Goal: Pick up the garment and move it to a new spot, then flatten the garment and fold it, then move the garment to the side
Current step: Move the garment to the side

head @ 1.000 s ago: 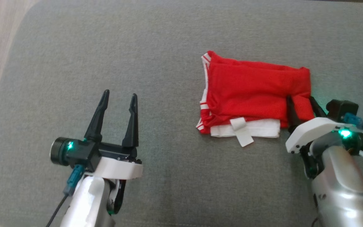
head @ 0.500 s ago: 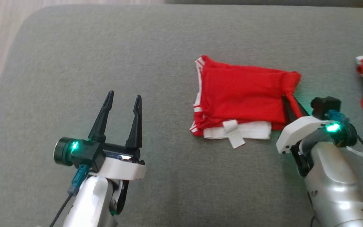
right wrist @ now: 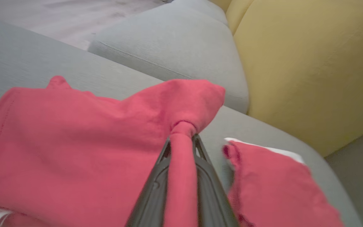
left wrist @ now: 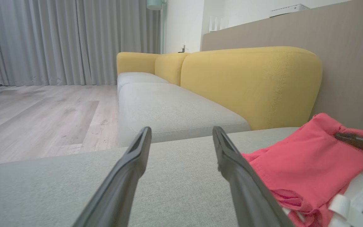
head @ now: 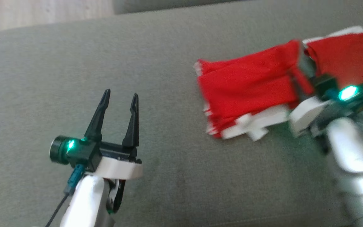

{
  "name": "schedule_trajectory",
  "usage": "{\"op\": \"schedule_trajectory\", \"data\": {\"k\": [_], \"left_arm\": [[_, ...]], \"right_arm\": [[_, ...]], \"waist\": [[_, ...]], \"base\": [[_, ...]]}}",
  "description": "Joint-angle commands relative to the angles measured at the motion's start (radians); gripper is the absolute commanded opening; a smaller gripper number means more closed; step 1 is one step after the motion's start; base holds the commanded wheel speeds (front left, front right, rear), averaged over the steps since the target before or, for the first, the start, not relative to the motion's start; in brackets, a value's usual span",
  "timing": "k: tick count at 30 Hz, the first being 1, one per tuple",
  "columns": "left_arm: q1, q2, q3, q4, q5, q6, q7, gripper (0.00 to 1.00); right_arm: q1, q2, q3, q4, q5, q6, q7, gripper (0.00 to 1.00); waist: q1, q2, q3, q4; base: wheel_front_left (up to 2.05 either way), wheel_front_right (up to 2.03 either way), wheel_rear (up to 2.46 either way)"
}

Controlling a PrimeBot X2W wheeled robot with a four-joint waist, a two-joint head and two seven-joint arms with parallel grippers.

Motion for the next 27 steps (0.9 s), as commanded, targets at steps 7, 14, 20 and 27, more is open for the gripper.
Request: {"op": "schedule_trajectory", "data": {"k": [7,14,20,27], "left_arm": [[-0.100,0.004,0.036,-0.042,0.020,-0.016,-0.005,1.00],[-0.143,0.015,0.085,-0.043,0.028,-0.029,-0.005,1.00],[-0.151,0.032,0.120,-0.044,0.037,-0.040,-0.005,1.00],[-0.131,0.039,0.151,-0.049,0.044,-0.045,-0.005,1.00]], "right_arm": [[-0.108,-0.228,-0.001,-0.137,0.000,-0.001,0.062,0.00],[-0.167,-0.378,-0.096,-0.117,0.008,-0.001,0.099,0.00],[-0.192,-0.399,-0.199,-0.059,0.021,-0.001,0.089,0.00],[-0.198,-0.354,-0.228,-0.041,0.038,-0.001,0.065,0.00]], "waist": [[0.0001,0.0000,0.120,-0.056],[0.0001,0.0000,0.194,-0.063],[0.0001,0.0000,0.219,-0.057],[0.0001,0.0000,0.214,-0.058]], "base": [[0.00,0.00,0.00],[0.00,0.00,0.00],[0.00,0.00,0.00],[0.00,0.00,0.00]]}}
